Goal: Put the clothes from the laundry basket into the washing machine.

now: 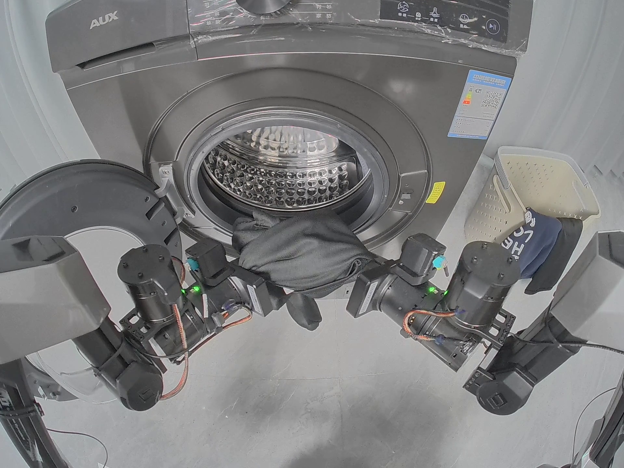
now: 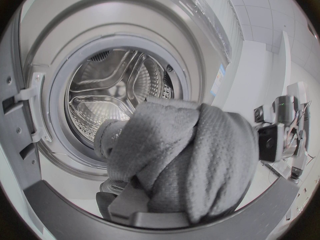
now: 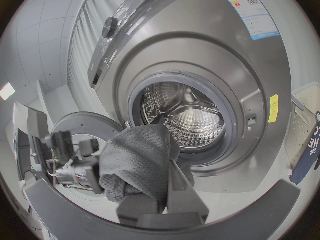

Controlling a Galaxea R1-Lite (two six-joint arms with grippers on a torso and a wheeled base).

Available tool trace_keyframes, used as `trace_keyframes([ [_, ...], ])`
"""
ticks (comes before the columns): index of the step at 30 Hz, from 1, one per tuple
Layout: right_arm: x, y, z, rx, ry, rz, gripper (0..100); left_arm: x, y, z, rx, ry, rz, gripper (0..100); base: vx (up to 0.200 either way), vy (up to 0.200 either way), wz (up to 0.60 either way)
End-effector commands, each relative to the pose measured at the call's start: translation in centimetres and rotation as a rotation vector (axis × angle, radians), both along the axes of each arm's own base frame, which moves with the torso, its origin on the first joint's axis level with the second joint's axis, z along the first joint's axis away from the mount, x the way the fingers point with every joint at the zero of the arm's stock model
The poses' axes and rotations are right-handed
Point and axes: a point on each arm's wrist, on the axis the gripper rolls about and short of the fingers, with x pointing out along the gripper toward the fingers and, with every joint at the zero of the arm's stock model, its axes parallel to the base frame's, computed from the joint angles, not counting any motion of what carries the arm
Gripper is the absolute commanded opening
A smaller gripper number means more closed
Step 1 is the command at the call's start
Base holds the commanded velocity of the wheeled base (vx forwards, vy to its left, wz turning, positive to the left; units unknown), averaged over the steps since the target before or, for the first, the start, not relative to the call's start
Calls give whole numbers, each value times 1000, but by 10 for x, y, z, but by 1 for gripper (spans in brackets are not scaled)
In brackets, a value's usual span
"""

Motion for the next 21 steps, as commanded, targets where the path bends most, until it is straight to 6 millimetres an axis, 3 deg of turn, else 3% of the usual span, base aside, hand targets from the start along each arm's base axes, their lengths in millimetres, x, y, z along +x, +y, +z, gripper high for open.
trace_keyframes([
  [1,6,2,-18,-32,34,-7,0,-20,8,18,-19,-28,-8,0,0,0,0],
  [17,-4,11,-24,-45,27,54,0,-44,13,29,-27,-35,-35,0,0,0,0],
  [18,-8,13,-22,-40,21,67,100,-49,16,30,-26,-33,-36,0,0,0,0],
  [21,-17,8,-15,-38,12,92,100,-55,21,31,-24,-32,-34,0,0,0,0],
])
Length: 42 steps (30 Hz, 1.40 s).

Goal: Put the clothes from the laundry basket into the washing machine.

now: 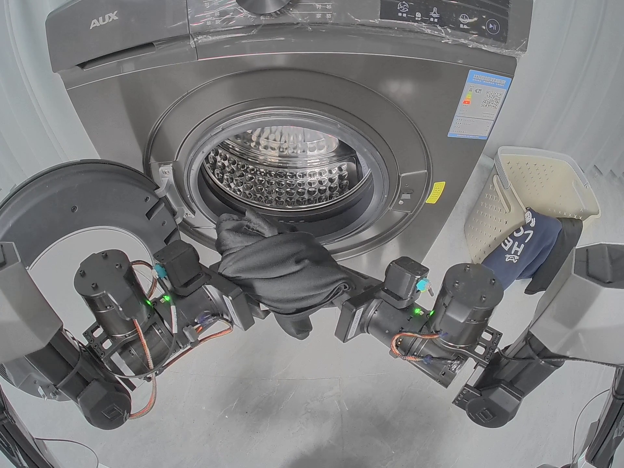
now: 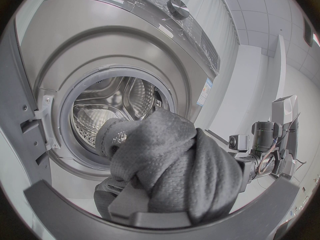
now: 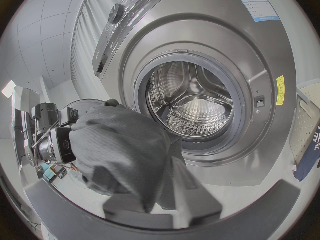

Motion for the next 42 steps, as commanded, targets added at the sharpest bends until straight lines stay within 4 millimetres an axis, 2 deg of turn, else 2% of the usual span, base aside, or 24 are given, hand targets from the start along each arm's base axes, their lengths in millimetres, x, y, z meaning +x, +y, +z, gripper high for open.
trace_keyframes([
  [1,-16,-8,14,8,-22,42,100,-13,9,7,-6,-12,3,0,0,0,0],
  [2,-16,-8,14,8,-22,42,100,-13,9,7,-6,-12,3,0,0,0,0],
  [3,-28,-19,20,-5,-28,77,100,-18,14,9,-7,-11,9,0,0,0,0],
  [5,-44,-34,19,-30,-23,129,100,-19,15,8,-2,-11,14,0,0,0,0],
  [7,-50,-40,19,-32,-25,144,100,-19,15,8,-3,-10,14,0,0,0,0],
  [10,-64,-61,2,-91,35,136,100,-18,18,6,-3,3,33,0,0,0,0],
  [14,-58,-72,-7,-120,74,48,100,-17,25,8,-9,-4,60,0,0,0,0],
  [17,-35,-89,-8,-112,75,-64,100,-20,28,9,-6,-4,65,0,0,0,0],
  [20,-23,-100,-5,-98,66,-121,100,-20,31,6,9,3,74,0,0,0,0],
  [31,-22,-98,-4,-87,65,-122,100,-25,30,-5,40,39,64,0,0,0,0],
  [42,-24,-96,-4,-86,64,-114,100,-26,25,-10,54,59,47,0,200,0,0],
])
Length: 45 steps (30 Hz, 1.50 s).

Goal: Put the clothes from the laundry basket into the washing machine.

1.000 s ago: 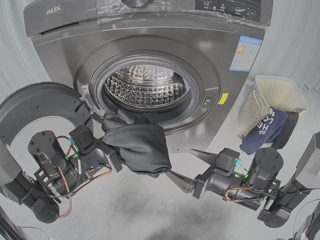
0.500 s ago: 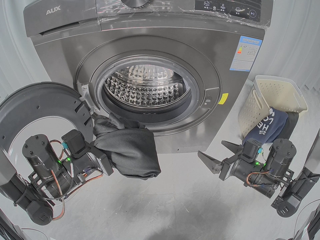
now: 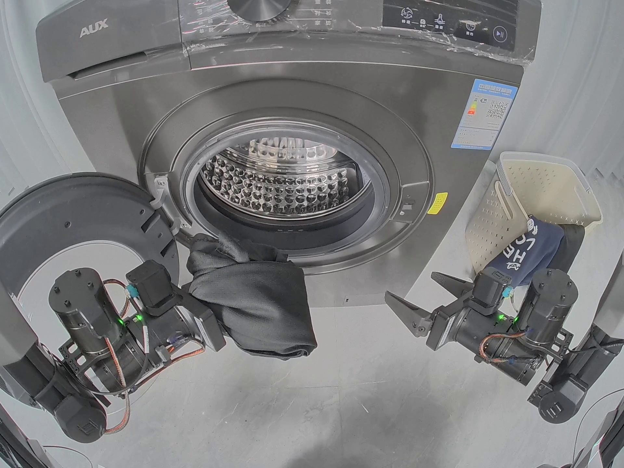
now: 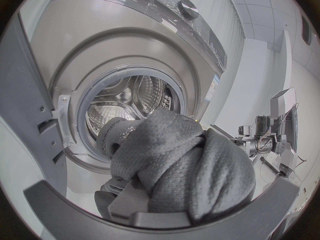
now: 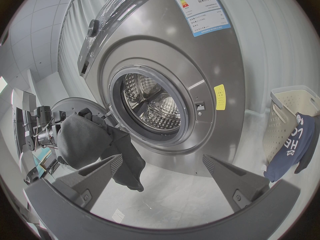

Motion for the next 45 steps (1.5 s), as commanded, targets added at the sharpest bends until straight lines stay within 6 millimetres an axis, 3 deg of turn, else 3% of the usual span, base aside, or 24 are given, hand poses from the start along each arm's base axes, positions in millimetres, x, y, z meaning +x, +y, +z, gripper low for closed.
trace_keyframes([
  [1,-2,3,0,0,0,10,100,-1,-2,-3,7,12,-9,0,200,0,0],
  [9,-8,10,-1,4,10,42,100,-1,-3,-3,9,12,-11,0,200,0,0],
  [26,-25,18,-8,-17,43,111,100,-1,-5,-13,29,48,-17,0,0,0,0],
  [33,-50,22,-19,-70,94,195,100,-1,-6,-19,42,71,-20,0,0,0,0],
  [39,-49,24,-18,-66,89,195,100,-1,-6,-17,38,64,-20,0,-200,0,0],
  [45,-51,27,-18,-61,89,207,100,3,-9,-15,30,50,-20,0,0,0,0],
])
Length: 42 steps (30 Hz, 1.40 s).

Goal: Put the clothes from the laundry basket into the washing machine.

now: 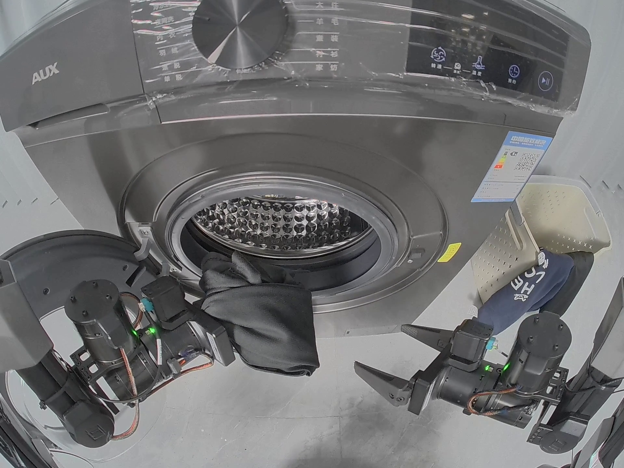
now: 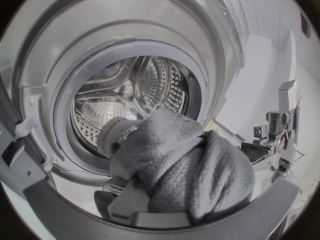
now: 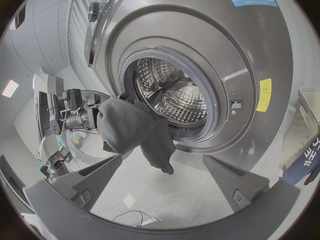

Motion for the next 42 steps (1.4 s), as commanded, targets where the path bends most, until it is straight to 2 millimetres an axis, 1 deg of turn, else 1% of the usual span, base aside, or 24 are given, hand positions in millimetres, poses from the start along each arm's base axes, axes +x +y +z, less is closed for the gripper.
trace_keyframes([
  [1,-2,4,1,5,-3,14,100,5,-4,3,-14,-15,0,0,0,0,0],
  [4,-2,7,2,12,-9,19,100,18,-13,-8,2,9,11,0,0,0,0],
  [7,-5,9,3,16,-12,34,100,35,-22,-20,43,-3,25,0,0,0,0],
  [10,-6,11,4,19,-13,38,100,53,-30,-19,22,-31,16,0,0,0,0],
  [14,-8,13,4,24,-10,51,100,85,-44,-28,-3,-62,19,0,0,0,0],
  [16,-7,14,5,30,-15,50,100,96,-53,-33,-17,-70,16,0,0,0,0],
  [17,-7,14,6,31,-16,50,100,99,-56,-34,-22,-70,16,0,0,0,0],
  [19,-7,14,6,31,-18,50,100,113,-64,-37,-53,-80,18,0,0,0,0],
  [20,-7,14,6,31,-18,50,100,116,-65,-38,-56,-83,22,0,0,0,0],
  [21,-8,14,7,33,-20,50,100,129,-70,-39,-72,-98,32,0,0,0,0],
  [22,-8,14,7,33,-20,50,100,129,-70,-39,-72,-98,32,0,0,0,0],
  [24,-8,13,8,39,-23,50,100,149,-76,-46,-69,-89,81,0,0,0,0],
  [26,-8,13,8,39,-23,50,100,159,-77,-49,-64,-77,109,0,0,0,0],
  [27,-8,13,8,39,-23,50,100,167,-80,-47,-62,-75,118,0,0,0,0],
  [29,-8,13,8,39,-23,50,100,178,-83,-41,-61,-72,129,0,0,0,0],
  [32,-8,13,8,37,-23,50,100,195,-81,-27,-56,-64,150,0,0,0,0],
  [36,-8,13,8,37,-21,50,100,216,-80,-18,-75,-51,190,0,0,0,0],
  [40,-9,13,9,39,-23,51,100,228,-82,-9,-123,-78,251,0,0,0,0],
  [42,-9,13,9,39,-23,51,100,228,-82,-8,-126,-81,258,0,0,0,0],
])
